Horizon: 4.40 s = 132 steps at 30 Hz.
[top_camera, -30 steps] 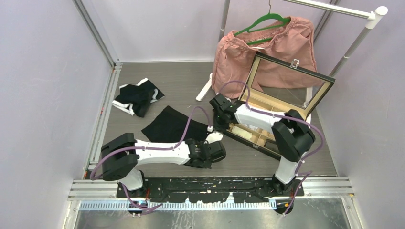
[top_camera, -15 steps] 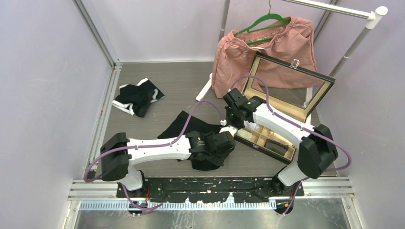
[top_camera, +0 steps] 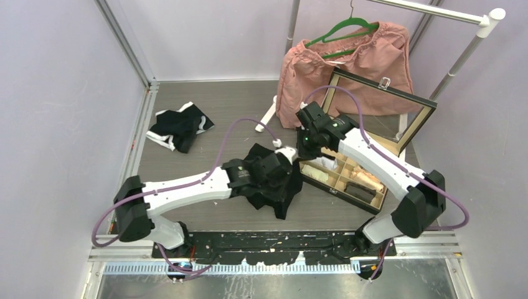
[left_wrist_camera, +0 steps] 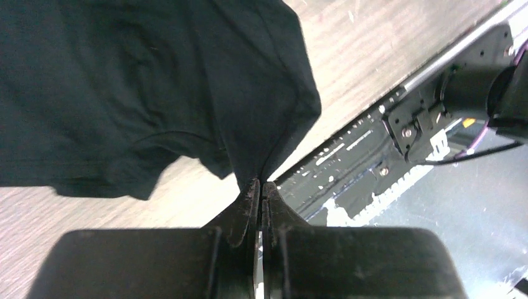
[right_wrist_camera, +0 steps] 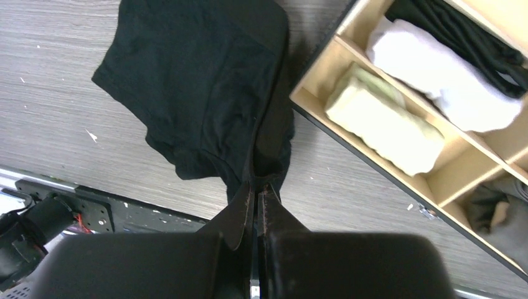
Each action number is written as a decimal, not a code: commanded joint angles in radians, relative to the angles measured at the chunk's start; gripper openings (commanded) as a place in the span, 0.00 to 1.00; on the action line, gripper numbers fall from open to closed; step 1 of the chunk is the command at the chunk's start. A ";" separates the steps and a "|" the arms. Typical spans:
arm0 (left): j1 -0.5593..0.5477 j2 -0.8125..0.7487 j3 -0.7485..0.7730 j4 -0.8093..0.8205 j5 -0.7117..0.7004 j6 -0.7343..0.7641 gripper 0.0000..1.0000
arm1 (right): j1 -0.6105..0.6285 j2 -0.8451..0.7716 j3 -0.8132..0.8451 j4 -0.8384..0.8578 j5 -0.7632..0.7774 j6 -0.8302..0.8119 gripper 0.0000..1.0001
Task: Roll the underwear
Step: Fold the underwear at the center of the board.
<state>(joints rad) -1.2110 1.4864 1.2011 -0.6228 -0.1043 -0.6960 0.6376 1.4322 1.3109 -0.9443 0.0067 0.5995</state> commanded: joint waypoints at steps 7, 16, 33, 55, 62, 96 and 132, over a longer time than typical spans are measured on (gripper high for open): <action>0.198 -0.198 -0.100 -0.070 -0.031 0.078 0.01 | -0.002 0.234 0.212 0.105 -0.097 0.031 0.01; 0.374 -0.236 -0.207 -0.074 -0.050 0.117 0.01 | -0.003 0.449 0.374 0.120 -0.068 0.043 0.01; 0.545 -0.211 -0.318 -0.010 -0.055 0.115 0.01 | -0.014 0.788 0.670 0.085 -0.047 0.057 0.01; 0.612 -0.127 -0.415 0.099 -0.081 0.066 0.01 | -0.030 0.915 0.789 0.148 -0.146 0.082 0.23; 0.639 -0.118 -0.439 0.112 -0.084 0.047 0.01 | -0.050 0.833 0.660 0.429 -0.453 0.128 0.34; 0.755 -0.278 -0.552 0.236 0.055 0.040 0.51 | -0.172 0.208 -0.047 0.649 -0.126 -0.076 1.00; 0.827 -0.310 -0.650 0.349 0.181 0.071 0.47 | 0.205 1.033 1.057 -0.058 0.164 0.051 0.56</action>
<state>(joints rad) -0.3904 1.1912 0.5529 -0.3214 0.0513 -0.6453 0.8310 2.4508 2.2860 -0.9623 0.1505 0.6464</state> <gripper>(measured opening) 0.468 0.560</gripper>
